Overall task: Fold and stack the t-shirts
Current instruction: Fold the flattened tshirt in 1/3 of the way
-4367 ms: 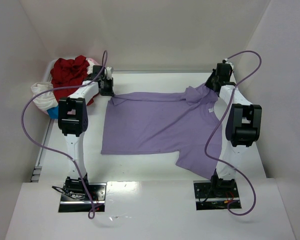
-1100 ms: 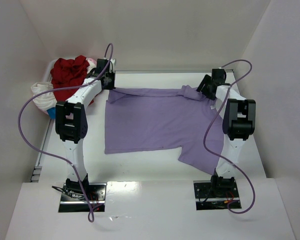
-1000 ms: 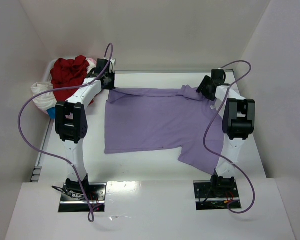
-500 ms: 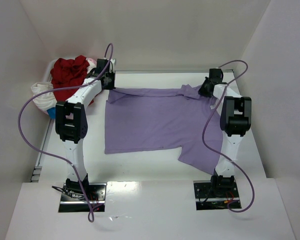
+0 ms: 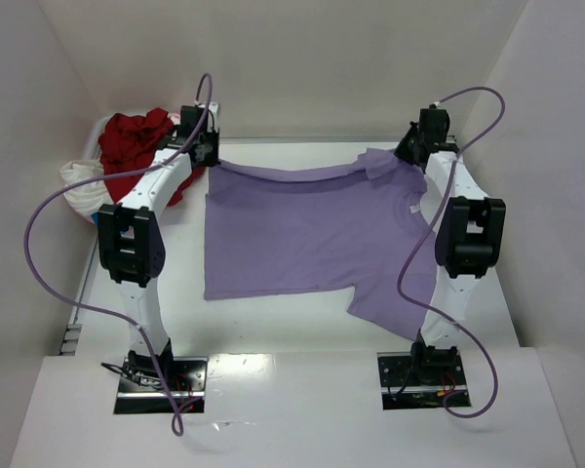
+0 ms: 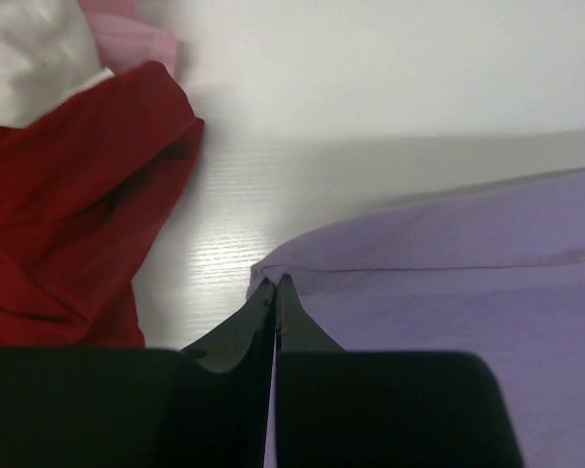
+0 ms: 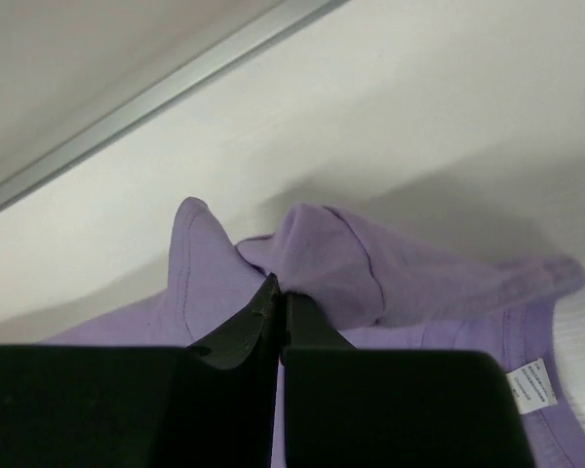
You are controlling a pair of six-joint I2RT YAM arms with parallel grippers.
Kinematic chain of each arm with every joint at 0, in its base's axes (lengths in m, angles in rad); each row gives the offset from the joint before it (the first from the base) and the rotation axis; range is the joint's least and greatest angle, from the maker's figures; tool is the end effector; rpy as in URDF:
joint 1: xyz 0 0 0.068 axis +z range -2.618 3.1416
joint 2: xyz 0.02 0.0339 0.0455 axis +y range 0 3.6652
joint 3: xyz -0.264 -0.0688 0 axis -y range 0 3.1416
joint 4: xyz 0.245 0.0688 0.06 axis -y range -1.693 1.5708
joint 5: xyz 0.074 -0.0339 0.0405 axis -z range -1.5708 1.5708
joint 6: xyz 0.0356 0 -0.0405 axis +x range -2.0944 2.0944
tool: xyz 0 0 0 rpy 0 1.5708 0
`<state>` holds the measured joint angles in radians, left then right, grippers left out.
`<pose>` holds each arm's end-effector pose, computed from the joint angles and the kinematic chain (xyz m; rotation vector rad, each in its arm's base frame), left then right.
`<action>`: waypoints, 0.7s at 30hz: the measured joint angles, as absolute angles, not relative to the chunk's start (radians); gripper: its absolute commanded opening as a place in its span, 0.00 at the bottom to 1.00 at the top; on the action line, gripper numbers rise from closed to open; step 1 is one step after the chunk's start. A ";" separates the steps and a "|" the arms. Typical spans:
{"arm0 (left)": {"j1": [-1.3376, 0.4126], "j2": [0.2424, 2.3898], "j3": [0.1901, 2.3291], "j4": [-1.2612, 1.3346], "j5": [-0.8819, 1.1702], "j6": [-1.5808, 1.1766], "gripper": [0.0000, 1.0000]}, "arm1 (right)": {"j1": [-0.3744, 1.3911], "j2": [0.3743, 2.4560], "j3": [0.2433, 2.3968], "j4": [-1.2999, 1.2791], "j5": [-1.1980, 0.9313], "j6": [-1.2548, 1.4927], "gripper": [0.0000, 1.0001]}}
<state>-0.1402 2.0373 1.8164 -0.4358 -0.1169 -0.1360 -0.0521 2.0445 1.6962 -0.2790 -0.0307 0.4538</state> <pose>0.4734 -0.0626 0.2874 -0.0593 2.2215 -0.0216 0.4793 -0.0239 0.2569 0.5362 2.1437 0.2581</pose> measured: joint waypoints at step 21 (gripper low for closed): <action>-0.088 1.911 1.720 -0.484 -0.056 -0.164 0.00 | -0.061 1.818 1.499 -0.321 -0.054 0.451 0.00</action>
<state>-0.0875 1.9114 1.7203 -0.4835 -0.0563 -0.1642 -0.0612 1.8175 1.4986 -0.3210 -0.0540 0.4515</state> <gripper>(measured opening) 0.009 0.010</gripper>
